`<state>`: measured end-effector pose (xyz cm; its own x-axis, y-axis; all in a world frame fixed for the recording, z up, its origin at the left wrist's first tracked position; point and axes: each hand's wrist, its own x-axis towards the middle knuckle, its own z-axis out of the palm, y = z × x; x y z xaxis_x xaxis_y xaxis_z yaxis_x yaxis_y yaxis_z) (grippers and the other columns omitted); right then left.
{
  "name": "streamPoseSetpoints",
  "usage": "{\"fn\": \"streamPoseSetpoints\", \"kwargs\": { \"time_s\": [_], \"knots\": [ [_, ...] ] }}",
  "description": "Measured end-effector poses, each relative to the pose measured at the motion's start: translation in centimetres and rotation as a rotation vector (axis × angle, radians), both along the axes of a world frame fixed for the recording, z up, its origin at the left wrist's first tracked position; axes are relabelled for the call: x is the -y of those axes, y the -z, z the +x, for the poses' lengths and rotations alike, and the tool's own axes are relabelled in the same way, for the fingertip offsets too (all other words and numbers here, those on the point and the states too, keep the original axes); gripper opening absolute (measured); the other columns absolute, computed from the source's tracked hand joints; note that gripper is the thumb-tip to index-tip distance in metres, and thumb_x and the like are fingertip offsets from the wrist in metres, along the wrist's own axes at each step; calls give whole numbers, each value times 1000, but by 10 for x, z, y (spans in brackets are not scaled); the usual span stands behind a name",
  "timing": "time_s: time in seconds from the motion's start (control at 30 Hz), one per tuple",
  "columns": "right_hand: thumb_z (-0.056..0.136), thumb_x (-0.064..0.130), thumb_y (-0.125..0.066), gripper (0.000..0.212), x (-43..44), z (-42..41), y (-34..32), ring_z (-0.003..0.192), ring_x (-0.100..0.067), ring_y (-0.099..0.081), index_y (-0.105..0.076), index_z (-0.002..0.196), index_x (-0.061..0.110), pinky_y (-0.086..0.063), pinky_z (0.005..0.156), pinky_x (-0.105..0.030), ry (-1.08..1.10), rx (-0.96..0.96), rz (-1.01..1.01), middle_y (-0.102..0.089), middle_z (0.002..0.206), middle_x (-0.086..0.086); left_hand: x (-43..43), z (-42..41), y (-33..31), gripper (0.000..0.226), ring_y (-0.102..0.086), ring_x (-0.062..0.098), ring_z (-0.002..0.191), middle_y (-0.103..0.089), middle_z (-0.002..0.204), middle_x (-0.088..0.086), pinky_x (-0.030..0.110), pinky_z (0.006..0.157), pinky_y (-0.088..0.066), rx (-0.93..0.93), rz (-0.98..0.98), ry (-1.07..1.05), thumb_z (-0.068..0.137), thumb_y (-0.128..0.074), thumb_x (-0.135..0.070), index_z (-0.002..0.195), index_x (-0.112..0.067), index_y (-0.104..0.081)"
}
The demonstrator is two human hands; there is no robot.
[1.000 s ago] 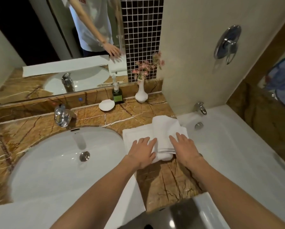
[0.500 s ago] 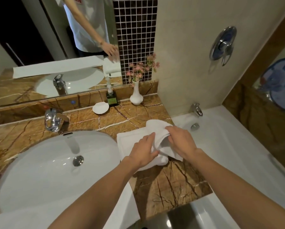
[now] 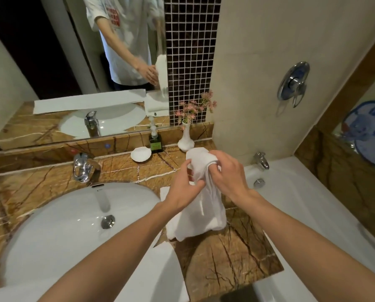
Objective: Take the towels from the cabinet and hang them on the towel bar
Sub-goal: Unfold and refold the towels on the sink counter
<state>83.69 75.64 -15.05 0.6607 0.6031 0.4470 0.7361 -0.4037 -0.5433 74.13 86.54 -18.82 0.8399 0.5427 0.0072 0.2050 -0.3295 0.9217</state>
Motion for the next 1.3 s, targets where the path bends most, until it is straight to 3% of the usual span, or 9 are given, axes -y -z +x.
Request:
{"fn": "streamPoseSetpoints", "kwargs": {
  "time_s": [0.23, 0.4, 0.53, 0.6, 0.7, 0.8, 0.97, 1.13, 1.3],
  "knots": [
    [82, 26, -43, 38, -33, -13, -24, 84, -18, -61, -68, 105, 11, -50, 71, -32, -90, -10, 151, -70, 98, -4, -35, -25, -36, 29, -55, 4, 81, -58, 92, -6, 10, 62, -46, 120, 84, -132, 91, -52, -11, 120, -18, -51],
    [85, 27, -43, 37, -55, -32, -24, 81, -12, -56, -68, 107, 10, -42, 67, -25, -199, 6, 137, -70, 99, -4, -69, -58, -38, 37, -55, 15, 97, -57, 109, 2, 19, 79, -45, 90, 130, -88, 85, -45, -20, 121, -12, -53],
    [84, 16, -52, 28, -75, -53, -16, 81, -17, -62, -69, 106, 10, -42, 67, -21, -296, 47, 119, -71, 96, -4, -84, -86, -36, 37, -57, 12, 100, -60, 110, 0, 29, 85, -47, 138, -26, -152, 74, -43, -22, 108, -28, -58],
    [83, 14, -54, 25, -83, -67, -12, 76, -18, -62, -69, 102, 9, -41, 63, -20, -347, 93, 125, -71, 91, -5, -88, -103, -37, 29, -55, 9, 101, -59, 109, -7, 25, 81, -44, 141, -95, -214, 83, -43, -25, 108, -30, -58],
    [80, 19, -48, 31, -97, -94, -7, 74, -21, -64, -69, 103, 11, -51, 60, -34, -450, 125, 118, -71, 88, -4, -101, -127, -39, 35, -49, 16, 113, -54, 124, -2, 26, 81, -38, 6, -169, -237, 101, -35, -32, 125, -17, -56],
    [77, 16, -50, 31, -107, -127, -3, 72, -19, -62, -69, 101, 10, -51, 60, -32, -572, 183, 118, -70, 86, -4, -123, -154, -44, 43, -47, 17, 116, -54, 131, 2, 33, 91, -31, -133, -299, -260, 102, -30, -40, 127, -17, -56],
    [76, 13, -53, 29, -128, -176, 6, 73, -20, -62, -69, 99, 11, -48, 61, -30, -656, 256, 105, -69, 83, -4, -164, -222, -33, 59, -58, 24, 108, -65, 119, 1, 44, 94, -46, -400, -304, -355, 76, -57, -64, 116, -21, -65],
    [75, 14, -55, 28, -145, -227, 14, 73, -23, -60, -69, 100, 11, -47, 57, -33, -672, 374, 46, -67, 83, -4, -185, -287, -25, 33, -65, 22, 79, -70, 85, 7, 35, 70, -52, -345, -270, -404, 82, -67, -41, 84, -9, -66],
    [76, 12, -61, 25, -158, -281, 28, 68, -29, -58, -66, 100, 11, -45, 54, -37, -671, 475, -34, -64, 84, -9, -203, -335, -31, 23, -68, 29, 89, -71, 95, 11, 42, 78, -54, -301, -295, -293, 78, -71, -24, 97, -11, -68]
  ]
}}
